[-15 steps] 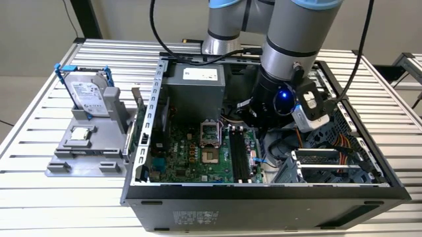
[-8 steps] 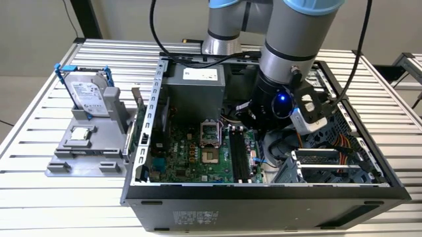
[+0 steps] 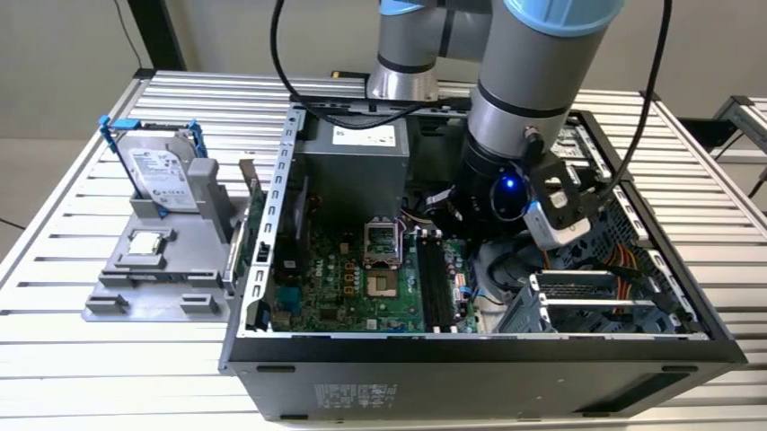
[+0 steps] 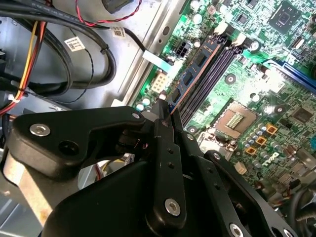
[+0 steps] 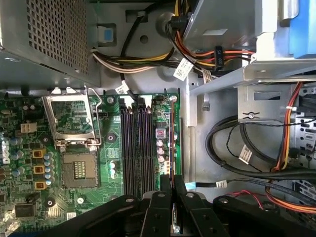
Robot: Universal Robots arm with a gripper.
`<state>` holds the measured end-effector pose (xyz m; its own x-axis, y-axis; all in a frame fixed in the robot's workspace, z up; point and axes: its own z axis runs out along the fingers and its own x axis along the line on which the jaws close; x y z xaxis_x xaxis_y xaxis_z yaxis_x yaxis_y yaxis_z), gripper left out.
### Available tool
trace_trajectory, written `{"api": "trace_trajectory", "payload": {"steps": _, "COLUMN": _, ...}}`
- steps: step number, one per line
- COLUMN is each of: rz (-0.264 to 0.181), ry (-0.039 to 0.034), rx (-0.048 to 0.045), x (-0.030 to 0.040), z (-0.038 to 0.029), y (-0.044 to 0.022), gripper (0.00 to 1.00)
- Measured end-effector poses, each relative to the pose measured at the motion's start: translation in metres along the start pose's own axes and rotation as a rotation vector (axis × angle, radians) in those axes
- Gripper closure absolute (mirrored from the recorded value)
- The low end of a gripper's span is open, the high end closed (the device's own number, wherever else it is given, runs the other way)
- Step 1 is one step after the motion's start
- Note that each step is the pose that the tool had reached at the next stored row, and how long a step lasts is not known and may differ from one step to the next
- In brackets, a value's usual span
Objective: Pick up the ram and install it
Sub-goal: 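Insert the ram into the slot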
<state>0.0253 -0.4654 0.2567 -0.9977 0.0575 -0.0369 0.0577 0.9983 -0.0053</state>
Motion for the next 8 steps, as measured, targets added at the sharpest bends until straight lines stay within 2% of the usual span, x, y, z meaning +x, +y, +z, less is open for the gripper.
{"api": "trace_trajectory", "payload": {"steps": 8, "rz": -0.02, "ry": -0.0001, "rx": -0.0006, "x": 0.0002, "z": 0.0061, "y": -0.0005, "gripper": 1.0}}
